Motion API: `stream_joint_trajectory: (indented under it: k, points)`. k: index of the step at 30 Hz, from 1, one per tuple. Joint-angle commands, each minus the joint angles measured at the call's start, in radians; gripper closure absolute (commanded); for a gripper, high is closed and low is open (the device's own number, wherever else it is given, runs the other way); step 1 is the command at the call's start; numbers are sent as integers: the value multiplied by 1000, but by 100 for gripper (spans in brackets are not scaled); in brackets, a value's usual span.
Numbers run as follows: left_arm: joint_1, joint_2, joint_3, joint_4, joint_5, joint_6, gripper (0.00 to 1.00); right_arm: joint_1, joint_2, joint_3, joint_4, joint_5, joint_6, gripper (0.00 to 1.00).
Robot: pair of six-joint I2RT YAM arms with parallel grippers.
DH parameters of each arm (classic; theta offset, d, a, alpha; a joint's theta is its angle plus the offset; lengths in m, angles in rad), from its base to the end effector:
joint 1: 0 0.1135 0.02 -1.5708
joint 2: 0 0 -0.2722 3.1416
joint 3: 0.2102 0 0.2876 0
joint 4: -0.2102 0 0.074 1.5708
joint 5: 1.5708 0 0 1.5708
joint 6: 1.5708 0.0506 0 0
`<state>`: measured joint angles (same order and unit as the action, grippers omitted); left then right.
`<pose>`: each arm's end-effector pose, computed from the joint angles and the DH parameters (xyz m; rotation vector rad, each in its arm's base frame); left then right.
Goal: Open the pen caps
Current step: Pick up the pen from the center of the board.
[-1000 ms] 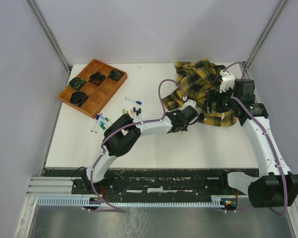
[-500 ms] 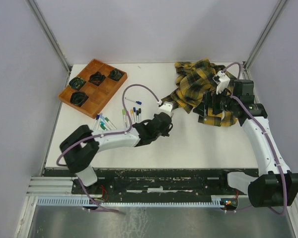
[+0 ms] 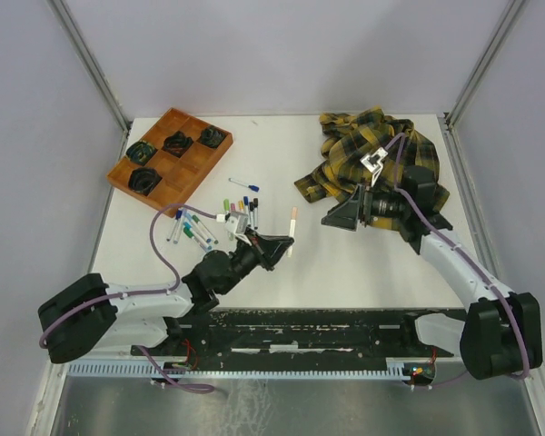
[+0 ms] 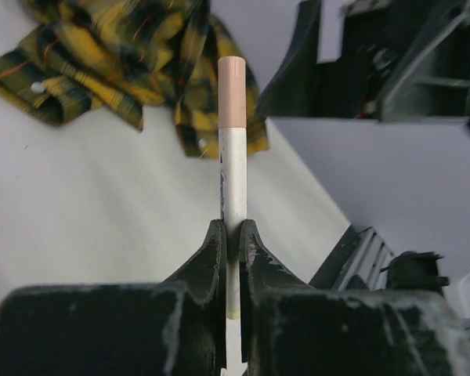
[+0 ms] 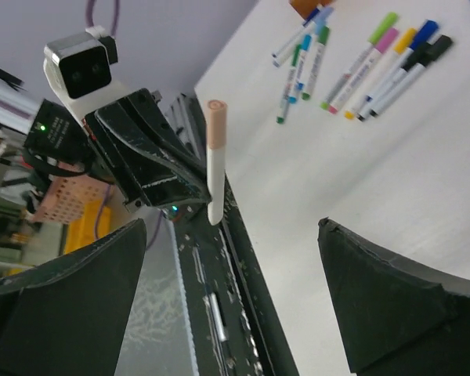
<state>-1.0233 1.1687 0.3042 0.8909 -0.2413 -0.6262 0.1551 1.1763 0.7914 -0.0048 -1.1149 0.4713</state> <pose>0.1481 -0.2198 0.1922 0.1236 1.6515 -1.1039 0.2772 0.0893 0.2782 -0.4742 1.9571 1.4857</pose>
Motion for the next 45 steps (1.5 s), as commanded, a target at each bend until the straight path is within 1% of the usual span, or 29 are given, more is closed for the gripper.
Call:
stream_joint_trajectory:
  k: [1,3,6,11,14,17,19,20,24,26,32,37,40,45]
  points:
    - [-3,-46,-40,396,23,-40,97,56,11,-134,774,10,472,1]
    - [-3,-52,-49,459,10,-38,97,85,19,-166,853,42,496,1]
    - [-4,-48,-43,514,3,-38,97,141,39,-201,937,70,501,1]
    - [-4,-8,-33,610,-18,-36,97,218,64,-210,1057,58,534,1]
    - [-3,24,-29,664,-45,-40,97,255,70,-213,1086,50,533,3]
    - [-4,50,-12,674,-52,-41,97,289,72,-214,1097,46,508,6]
    - [-3,66,2,679,-48,-47,97,310,76,-212,1080,46,476,9]
    - [-4,73,7,680,-45,-49,97,317,77,-206,1046,46,451,11]
    - [-7,97,27,687,-32,-50,97,341,85,-159,818,47,336,21]
    - [-12,107,34,687,-28,-49,97,347,85,-137,750,45,306,24]
    - [-20,128,38,689,-27,-52,97,354,84,-128,760,37,316,31]
    - [-25,141,41,690,-27,-54,97,354,84,-118,752,32,311,39]
    - [-29,154,42,689,-29,-58,97,354,81,-107,729,28,302,43]
    - [-36,172,53,690,-22,-63,97,354,79,-87,647,27,260,48]
